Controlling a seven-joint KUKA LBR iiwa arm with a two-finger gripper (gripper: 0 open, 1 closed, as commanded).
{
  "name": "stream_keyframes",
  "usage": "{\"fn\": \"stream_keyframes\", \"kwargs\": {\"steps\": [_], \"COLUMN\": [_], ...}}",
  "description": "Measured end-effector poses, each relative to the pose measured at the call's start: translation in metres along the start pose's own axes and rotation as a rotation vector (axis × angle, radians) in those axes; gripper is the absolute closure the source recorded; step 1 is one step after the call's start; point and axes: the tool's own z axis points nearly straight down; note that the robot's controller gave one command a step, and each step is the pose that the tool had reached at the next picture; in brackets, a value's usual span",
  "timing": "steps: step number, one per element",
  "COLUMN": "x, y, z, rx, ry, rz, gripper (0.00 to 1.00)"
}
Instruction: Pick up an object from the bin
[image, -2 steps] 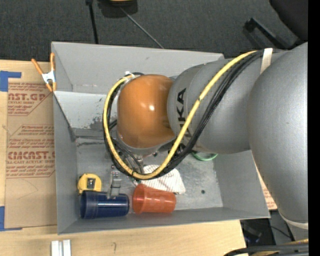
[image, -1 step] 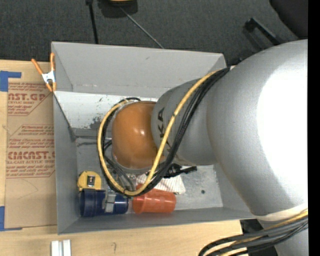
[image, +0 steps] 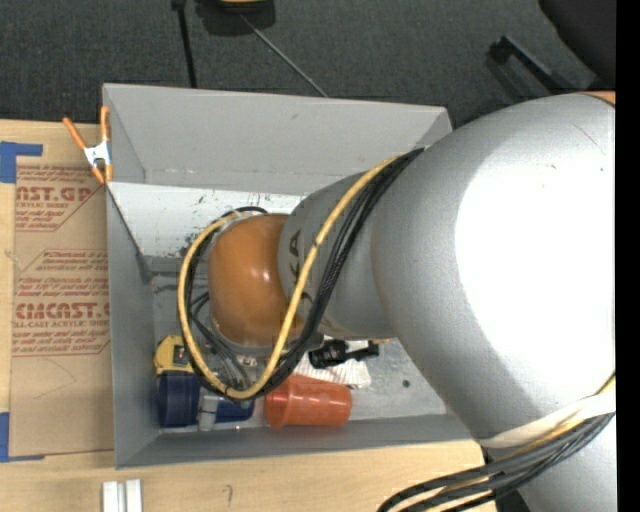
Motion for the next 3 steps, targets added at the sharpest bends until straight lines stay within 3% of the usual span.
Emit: {"fn": "stream_keyframes", "kwargs": {"steps": [1,2,3], "x": [-0.0048,-0.0009,-0.0010], "y": [-0.0047,-0.0038,-0.0039], "z": [-0.0002,0.0015,0.0016], "rx": [-0.008,-0.015,-0.015], "ry": [-0.019,-0.017,-0.017], "rz": [-0.217,0.026,0.027], "gripper": [0.00,1.00,1.00]}}
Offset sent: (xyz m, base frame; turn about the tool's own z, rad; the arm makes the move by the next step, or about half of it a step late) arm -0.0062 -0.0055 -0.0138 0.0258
